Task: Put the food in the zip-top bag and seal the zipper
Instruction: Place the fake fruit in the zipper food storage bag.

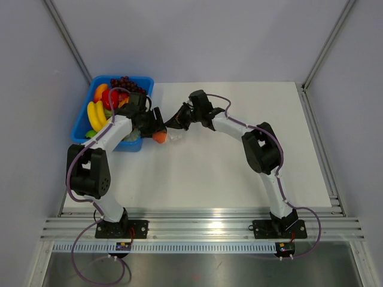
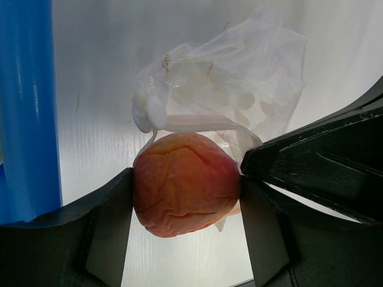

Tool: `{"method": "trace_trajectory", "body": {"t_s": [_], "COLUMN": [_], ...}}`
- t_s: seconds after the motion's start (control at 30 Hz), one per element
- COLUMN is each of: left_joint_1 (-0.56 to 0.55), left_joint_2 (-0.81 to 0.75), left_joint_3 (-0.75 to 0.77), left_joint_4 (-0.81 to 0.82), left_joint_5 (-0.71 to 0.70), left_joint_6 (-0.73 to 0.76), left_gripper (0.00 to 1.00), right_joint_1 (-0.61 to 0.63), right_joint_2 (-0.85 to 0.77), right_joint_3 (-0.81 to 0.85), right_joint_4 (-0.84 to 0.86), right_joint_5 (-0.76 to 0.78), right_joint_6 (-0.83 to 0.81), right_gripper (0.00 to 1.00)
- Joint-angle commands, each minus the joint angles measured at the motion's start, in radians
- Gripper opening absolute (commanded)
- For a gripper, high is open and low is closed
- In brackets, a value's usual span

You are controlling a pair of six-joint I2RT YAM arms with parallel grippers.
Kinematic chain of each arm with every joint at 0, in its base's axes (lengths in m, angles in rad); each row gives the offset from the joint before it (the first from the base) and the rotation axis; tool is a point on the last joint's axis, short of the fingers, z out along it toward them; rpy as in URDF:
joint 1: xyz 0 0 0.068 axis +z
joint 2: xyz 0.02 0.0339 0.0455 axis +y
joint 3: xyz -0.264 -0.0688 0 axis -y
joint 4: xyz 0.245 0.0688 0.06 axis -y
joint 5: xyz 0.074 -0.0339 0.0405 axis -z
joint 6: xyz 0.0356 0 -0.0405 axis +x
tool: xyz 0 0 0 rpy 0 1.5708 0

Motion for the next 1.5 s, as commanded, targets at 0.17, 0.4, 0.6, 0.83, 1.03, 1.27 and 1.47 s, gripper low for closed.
{"method": "trace_trajectory", "body": {"t_s": [0.17,0.4,0.6,0.83,1.03,1.27,1.47], "left_joint_1": [-0.027,-0.027,-0.027,-0.027,-0.029,-0.027,-0.027], "left_joint_2": [-0.068,-0.085,-0.090,-0.078,-0.009,0.001,0.024], "left_joint_3": [-0.004,-0.016,-0.046,-0.062,0.011,0.014,0.060], "left_joint_4": [0.252,0.303,0.373,0.436,0.369,0.373,0.390], "left_joint_5": [-0.025,-0.042,-0.024,0.007,0.032,0.058,0.056], "left_joint_6": [-0.072,-0.093,-0.084,-0.064,-0.038,-0.038,-0.015], "left_gripper": [0.00,0.00,0.00,0.00,0.01,0.20,0.15], "right_joint_1": [0.065,0.064,0.065,0.064,0.065,0.064,0.068], "right_joint_2": [-0.043,-0.055,-0.058,-0.060,-0.056,-0.050,-0.041], "right_joint_3": [-0.053,-0.058,-0.090,-0.074,-0.081,-0.087,-0.093], "right_joint_4": [0.056,0.055,0.172,0.196,0.202,0.211,0.283], "right_joint_5": [-0.184,-0.196,-0.226,-0.262,-0.262,-0.265,-0.288], "right_joint_6": [0.051,0.063,0.127,0.153,0.167,0.179,0.242], "right_gripper": [0.00,0.00,0.00,0.00,0.00,0.00,0.00]}}
